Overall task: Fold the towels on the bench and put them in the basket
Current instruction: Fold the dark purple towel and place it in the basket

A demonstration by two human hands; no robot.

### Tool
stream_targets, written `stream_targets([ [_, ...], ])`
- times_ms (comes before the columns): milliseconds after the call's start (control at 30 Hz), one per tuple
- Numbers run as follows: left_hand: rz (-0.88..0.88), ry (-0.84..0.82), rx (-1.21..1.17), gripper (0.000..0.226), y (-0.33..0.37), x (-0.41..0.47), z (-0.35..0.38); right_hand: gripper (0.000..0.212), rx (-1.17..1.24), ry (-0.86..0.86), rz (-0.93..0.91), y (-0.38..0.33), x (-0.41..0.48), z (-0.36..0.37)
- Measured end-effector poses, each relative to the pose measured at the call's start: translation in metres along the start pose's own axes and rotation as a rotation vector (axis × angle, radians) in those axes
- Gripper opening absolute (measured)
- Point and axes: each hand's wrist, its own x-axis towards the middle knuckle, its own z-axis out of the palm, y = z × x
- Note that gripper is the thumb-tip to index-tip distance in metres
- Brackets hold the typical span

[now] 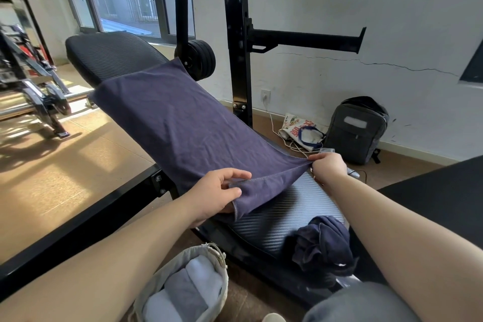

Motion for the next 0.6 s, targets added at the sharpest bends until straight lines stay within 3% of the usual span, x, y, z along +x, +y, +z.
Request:
stream_targets([
  [133, 0.037, 0.055, -0.005, 0.041, 0.0, 0.0, -0.005, 0.027, -0.027, 0.011, -0.053, -0.002, -0.002, 0.001],
  [333, 0.108, 0.344, 0.025, 0.025, 0.009, 0.004, -0.022, 0.015, 0.079, 0.032, -0.133, -0.014, 0.003, 0.006],
  [600, 0.06, 0.591, 0.12, 0.014, 0.024, 0.009, -0.072, 0.016, 0.191, -0.032, -0.288, -0.054, 0.002, 0.023],
])
